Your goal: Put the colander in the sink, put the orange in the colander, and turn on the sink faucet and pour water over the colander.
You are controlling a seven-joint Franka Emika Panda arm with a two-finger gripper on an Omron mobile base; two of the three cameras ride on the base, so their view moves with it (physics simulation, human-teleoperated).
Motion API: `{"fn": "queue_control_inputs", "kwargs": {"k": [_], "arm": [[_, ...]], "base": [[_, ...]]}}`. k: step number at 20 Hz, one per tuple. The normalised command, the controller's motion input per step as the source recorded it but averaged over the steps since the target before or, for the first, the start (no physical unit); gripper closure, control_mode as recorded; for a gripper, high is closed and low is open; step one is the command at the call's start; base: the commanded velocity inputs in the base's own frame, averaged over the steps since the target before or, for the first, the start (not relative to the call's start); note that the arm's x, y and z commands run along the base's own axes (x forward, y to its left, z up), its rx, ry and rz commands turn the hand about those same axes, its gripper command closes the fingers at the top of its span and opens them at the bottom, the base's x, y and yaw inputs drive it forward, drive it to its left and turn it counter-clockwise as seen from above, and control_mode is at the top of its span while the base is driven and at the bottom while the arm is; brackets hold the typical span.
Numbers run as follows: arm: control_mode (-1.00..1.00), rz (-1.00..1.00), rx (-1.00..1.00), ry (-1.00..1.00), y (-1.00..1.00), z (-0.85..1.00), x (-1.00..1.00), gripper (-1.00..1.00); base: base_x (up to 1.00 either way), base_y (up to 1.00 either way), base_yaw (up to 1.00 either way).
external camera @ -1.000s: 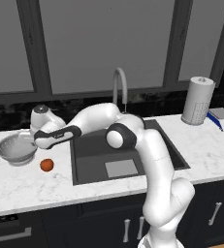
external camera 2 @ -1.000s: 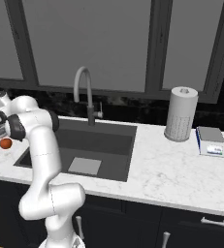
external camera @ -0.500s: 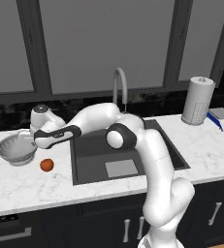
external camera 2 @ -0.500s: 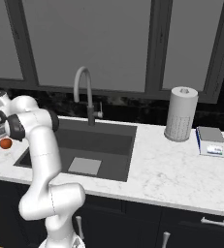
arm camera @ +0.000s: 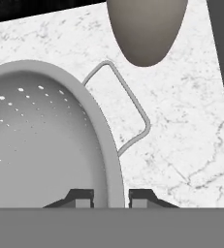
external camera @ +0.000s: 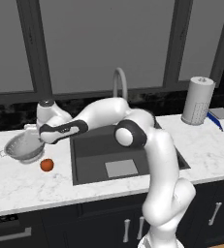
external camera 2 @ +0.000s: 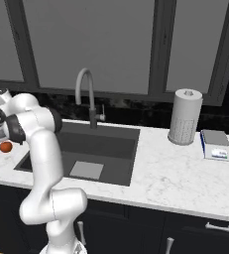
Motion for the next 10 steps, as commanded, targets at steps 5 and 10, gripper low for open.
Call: {"fn": "queue_control_inputs", "kwargs": {"k": [5,10], "arm": [[-1.0,-0.06,0.06,-0.09,-0.33,0.29,-0.12,1.0],[-1.0,-0.05,0.12,-0.18,-0.09,0.38,-0.13,1.0]], "base": [[0.0,0.0,0.0],[0.0,0.0,0.0]]}}
